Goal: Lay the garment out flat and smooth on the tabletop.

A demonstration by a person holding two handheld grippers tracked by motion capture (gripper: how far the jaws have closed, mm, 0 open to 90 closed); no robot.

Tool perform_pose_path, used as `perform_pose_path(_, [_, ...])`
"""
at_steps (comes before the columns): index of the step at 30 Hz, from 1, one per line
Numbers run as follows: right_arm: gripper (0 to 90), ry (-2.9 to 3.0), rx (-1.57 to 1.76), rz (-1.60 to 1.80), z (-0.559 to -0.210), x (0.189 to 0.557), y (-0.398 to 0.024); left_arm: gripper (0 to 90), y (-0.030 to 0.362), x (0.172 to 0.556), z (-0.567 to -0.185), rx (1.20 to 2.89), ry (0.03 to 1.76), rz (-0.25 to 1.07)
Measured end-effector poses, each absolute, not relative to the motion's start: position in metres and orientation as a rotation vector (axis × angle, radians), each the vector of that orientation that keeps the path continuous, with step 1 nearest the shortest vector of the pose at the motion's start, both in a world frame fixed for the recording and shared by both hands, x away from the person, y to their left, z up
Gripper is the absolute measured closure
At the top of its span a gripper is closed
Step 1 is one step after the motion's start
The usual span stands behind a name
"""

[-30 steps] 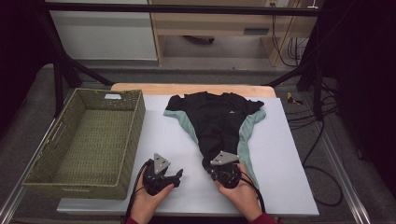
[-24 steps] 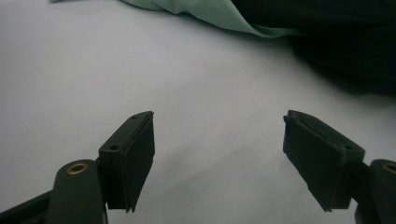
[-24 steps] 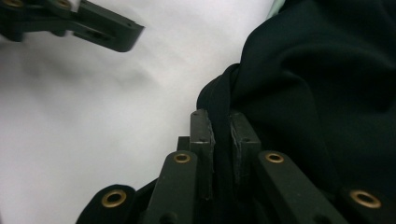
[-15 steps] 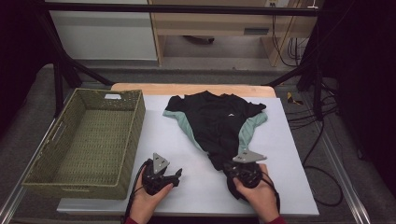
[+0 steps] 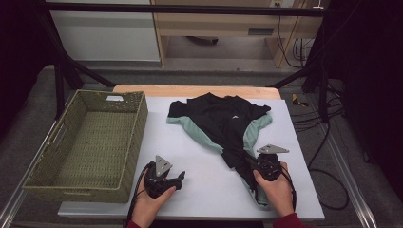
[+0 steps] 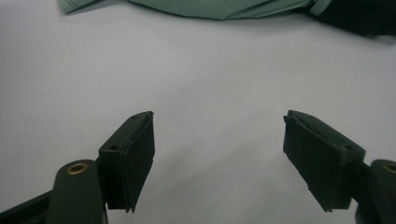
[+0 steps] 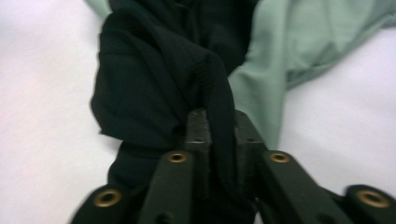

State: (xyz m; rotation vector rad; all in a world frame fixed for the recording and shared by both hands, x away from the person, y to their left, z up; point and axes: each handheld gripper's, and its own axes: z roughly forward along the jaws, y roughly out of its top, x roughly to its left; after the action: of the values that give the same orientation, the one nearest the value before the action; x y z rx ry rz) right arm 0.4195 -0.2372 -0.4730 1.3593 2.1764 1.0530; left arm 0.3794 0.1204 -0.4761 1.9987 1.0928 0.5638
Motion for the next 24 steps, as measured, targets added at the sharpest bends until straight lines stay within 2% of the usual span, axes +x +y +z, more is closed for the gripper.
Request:
perform_pose_path(6, [49.5, 2.184, 1.287, 1.06, -0.463, 0.409, -0.224, 24.8, 0.119, 0.379, -0.477, 2.008, 1.089, 0.559])
perform_pose_path(11, [38.6, 2.152, 1.225, 1.086, -0.447, 0.403, -0.214, 24.8, 0.119, 0.38, -0.477, 2.013, 1.089, 0.558])
perform_pose_path(13, [36.4, 2.139, 1.2, 1.092, -0.439, 0.402, -0.209, 24.8, 0.119, 0.38, -0.478, 2.015, 1.087, 0.558])
perform_pose_path(20, [37.0, 2.177, 1.093, 1.032, -0.423, 0.411, -0.185, 24.8, 0.118, 0.379, -0.478, 2.021, 1.085, 0.558])
perform_pose_path(24, [43.0, 2.232, 1.06, 1.016, -0.426, 0.422, -0.171, 24.8, 0.118, 0.379, -0.478, 2.021, 1.085, 0.557])
